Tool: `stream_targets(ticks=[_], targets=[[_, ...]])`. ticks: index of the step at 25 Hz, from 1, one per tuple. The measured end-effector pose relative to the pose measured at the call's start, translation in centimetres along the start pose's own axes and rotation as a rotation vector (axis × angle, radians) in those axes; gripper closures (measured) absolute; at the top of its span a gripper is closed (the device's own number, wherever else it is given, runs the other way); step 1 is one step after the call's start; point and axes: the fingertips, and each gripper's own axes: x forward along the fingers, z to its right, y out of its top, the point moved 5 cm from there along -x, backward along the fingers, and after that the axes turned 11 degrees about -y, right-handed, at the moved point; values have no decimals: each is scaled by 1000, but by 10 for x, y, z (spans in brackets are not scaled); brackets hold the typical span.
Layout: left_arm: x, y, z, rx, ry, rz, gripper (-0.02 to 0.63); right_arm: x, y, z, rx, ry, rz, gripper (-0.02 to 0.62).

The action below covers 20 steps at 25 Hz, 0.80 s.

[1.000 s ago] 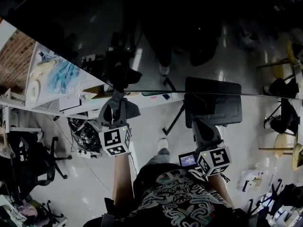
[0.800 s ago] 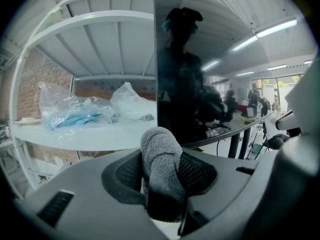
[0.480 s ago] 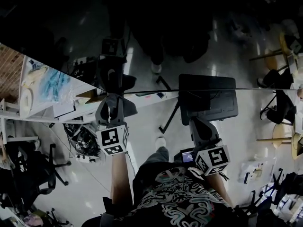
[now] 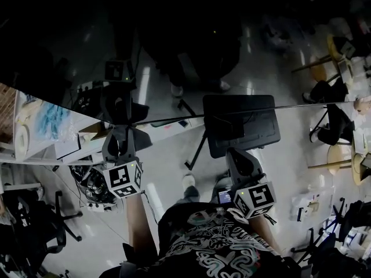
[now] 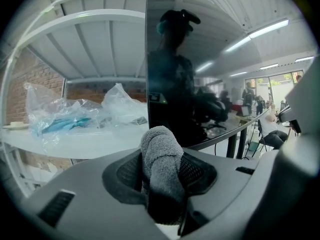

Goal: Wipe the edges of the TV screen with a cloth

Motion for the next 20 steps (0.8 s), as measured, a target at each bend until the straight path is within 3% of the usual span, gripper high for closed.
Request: stream_targets(ticks=[9, 20], targets=[[-2, 3, 3, 4, 69, 3, 449, -1, 3, 20, 13, 11, -6, 563], [-1, 6, 5, -5, 59, -50, 449, 0, -6, 30, 30, 7, -24, 563]])
